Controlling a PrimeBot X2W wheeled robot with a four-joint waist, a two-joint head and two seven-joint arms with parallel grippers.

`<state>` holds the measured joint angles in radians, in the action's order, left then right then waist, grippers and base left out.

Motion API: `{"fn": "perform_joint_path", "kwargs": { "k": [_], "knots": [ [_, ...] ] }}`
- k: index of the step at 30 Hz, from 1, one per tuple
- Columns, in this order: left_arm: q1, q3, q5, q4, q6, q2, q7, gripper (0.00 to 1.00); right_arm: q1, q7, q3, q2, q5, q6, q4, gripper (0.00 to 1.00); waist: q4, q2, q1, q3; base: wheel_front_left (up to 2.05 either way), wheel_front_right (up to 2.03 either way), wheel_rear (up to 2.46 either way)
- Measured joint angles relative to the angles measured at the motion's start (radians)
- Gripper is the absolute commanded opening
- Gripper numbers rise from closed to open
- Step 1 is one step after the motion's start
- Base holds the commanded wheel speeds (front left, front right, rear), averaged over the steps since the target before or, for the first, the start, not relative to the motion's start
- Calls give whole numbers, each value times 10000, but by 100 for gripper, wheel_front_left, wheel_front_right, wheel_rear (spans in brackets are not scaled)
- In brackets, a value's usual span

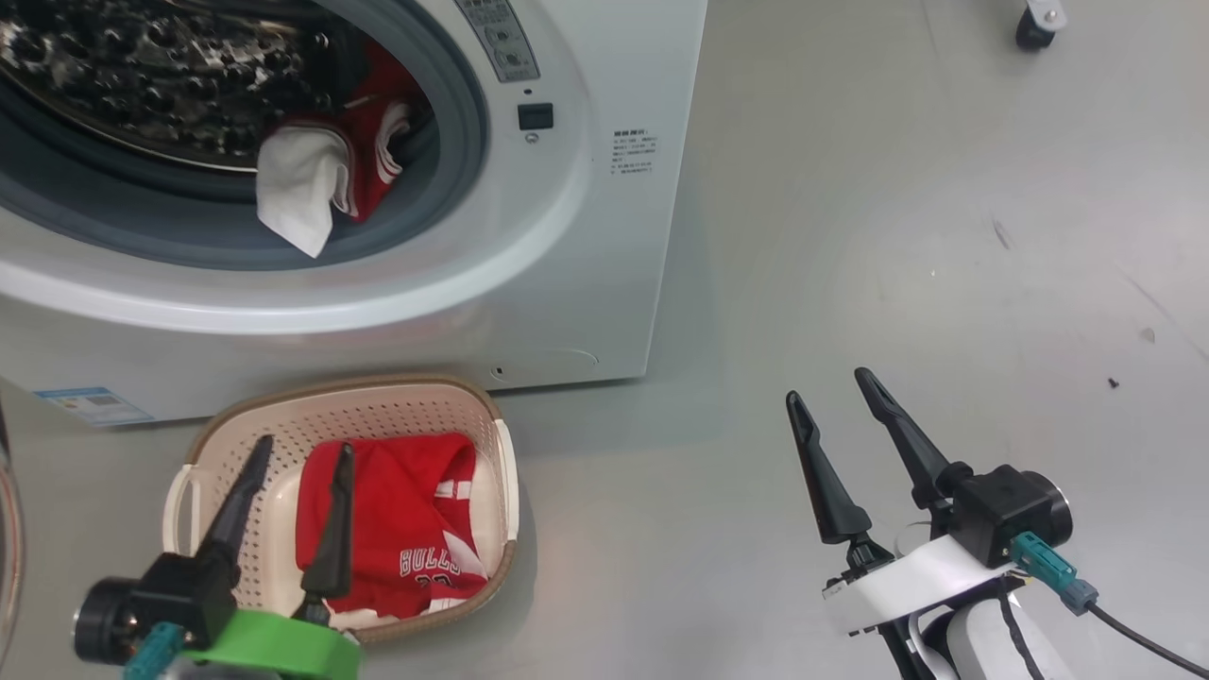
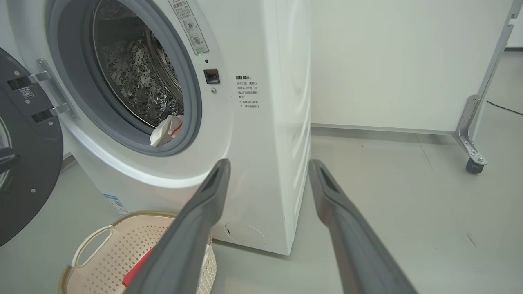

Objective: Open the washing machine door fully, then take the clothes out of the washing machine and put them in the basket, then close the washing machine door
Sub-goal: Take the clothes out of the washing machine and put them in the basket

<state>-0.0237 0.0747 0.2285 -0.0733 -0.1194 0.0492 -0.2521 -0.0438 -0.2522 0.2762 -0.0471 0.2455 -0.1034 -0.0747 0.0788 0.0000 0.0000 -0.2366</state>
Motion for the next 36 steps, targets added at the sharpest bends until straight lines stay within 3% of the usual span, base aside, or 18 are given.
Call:
{"fn": "perform_joint_path", "kwargs": {
  "k": [10, 20, 36],
  "knots": [
    [1744, -585, -56, -4, 2, 953, 794, 100, -462, 0, 445, -4, 8, 0, 178, 100, 547, 0, 0, -1307, 0, 0, 0],
    [3951, -1175, 443, -493, 4, 1444, 2309, 100, -1041, 0, 811, -8, 192, 0, 276, 100, 1237, 0, 0, -2289, 0, 0, 0],
    [7350, -1409, 616, -2732, 293, 2328, 4997, 100, -1682, 0, 1287, -6, 608, 94, 309, 100, 2256, 0, 0, -3386, 0, 0, 0]
  ]
}}
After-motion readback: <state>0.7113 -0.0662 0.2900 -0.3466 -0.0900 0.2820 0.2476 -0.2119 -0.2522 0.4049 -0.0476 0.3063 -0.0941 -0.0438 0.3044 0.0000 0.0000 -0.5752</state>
